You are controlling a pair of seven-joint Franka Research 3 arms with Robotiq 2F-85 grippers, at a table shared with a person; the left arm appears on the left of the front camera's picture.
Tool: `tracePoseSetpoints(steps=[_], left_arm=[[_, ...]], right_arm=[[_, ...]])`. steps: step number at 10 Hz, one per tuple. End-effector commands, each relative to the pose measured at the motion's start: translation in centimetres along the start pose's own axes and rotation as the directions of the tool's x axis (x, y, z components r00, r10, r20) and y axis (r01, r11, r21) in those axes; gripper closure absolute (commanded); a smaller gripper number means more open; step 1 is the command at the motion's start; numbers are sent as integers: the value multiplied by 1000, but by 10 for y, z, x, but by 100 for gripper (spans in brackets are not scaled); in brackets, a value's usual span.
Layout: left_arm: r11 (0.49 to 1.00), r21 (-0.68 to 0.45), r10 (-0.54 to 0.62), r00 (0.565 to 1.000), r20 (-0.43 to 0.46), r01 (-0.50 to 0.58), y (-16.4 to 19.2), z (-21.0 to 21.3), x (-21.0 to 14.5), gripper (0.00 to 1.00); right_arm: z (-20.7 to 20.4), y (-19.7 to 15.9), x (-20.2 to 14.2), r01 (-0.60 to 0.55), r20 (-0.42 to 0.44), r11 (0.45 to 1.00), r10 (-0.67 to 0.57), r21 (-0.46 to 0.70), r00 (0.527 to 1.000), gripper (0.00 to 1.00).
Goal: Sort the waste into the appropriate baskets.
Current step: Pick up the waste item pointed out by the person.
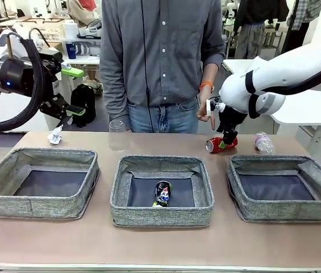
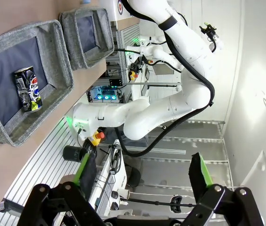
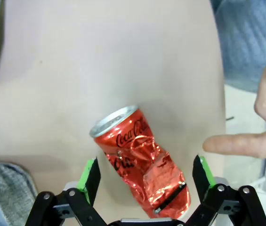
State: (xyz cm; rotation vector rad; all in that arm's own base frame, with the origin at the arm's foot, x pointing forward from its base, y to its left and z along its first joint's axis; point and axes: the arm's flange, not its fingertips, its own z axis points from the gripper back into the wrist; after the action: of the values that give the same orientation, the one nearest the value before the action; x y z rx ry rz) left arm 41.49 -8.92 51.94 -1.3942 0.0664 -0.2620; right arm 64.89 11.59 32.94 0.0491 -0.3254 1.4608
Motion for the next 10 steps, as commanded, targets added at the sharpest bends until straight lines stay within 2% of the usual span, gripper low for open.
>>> tracePoseSetpoints(steps=[1,10], left_arm=[[1000,9,-13,1000,-5,13,-2,1,-1,0],[1000,9,-13,1000,-5,13,-2,1,-1,0]], right_arm=[[-4,-10,-6,-46,-25,998,47,35,999,0],[-26,-8,-15,-11,-38,998,14,66,999,0]])
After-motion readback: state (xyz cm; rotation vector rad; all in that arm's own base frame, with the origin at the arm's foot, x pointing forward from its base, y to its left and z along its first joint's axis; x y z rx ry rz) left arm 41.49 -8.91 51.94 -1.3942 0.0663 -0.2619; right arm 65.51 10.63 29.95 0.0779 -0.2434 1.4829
